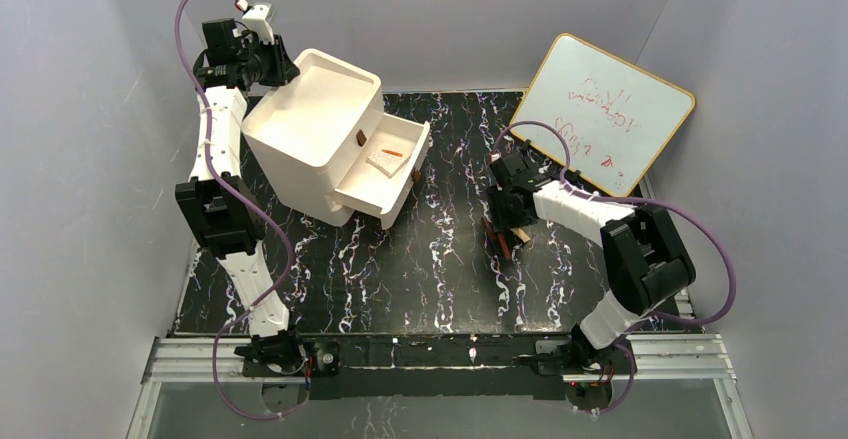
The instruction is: Organize the makeup
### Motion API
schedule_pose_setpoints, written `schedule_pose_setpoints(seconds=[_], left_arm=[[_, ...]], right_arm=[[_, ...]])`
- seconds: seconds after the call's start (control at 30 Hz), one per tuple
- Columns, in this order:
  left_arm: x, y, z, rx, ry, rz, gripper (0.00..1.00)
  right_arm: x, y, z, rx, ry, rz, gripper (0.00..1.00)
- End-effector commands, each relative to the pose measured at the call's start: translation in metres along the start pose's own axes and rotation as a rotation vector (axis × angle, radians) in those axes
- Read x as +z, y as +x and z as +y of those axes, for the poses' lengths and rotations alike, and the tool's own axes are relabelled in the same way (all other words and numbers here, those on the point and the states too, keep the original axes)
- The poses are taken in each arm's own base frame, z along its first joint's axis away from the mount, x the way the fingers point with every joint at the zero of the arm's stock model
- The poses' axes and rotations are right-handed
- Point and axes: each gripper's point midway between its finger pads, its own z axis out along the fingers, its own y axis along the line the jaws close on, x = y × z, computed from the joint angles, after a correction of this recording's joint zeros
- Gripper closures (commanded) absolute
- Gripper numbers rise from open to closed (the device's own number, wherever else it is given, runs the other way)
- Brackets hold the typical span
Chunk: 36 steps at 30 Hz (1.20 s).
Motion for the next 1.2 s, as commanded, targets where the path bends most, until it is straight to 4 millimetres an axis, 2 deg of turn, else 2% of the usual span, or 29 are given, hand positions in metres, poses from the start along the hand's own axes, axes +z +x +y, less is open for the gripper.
schedule_pose_setpoints(seconds=[0.0, 0.3, 0.5, 0.6, 0.87, 0.97, 1.17], left_arm=[[0.007, 0.060, -0.041, -0.115, 0.109, 0.213, 1.00], [0.008, 0.064, -0.039, -0.117, 0.106, 0.220, 1.00], [0.009, 0.065, -0.040, -0.117, 0.107, 0.223, 1.00], [0.009, 0.066, -0.040, -0.117, 0.106, 0.226, 1.00], [0.009, 0.068, -0.039, -0.118, 0.106, 0.229, 1.00], [0.009, 0.067, -0.040, -0.117, 0.105, 0.228, 1.00], [0.008, 0.066, -0.041, -0.115, 0.107, 0.227, 1.00]], right_arm=[[0.016, 0.003, -0.012, -0.006, 0.052, 0.000, 0.43], [0.029, 0.004, -0.012, 0.002, 0.045, 0.003, 0.47], [0.038, 0.007, -0.006, 0.010, 0.020, 0.018, 0.59], [0.038, 0.003, -0.004, 0.009, 0.014, 0.015, 0.55], [0.028, -0.011, -0.004, 0.004, 0.014, -0.015, 0.30], [0.025, -0.016, -0.004, 0.011, 0.009, -0.031, 0.28], [0.026, -0.023, -0.007, 0.041, -0.008, -0.054, 0.30]])
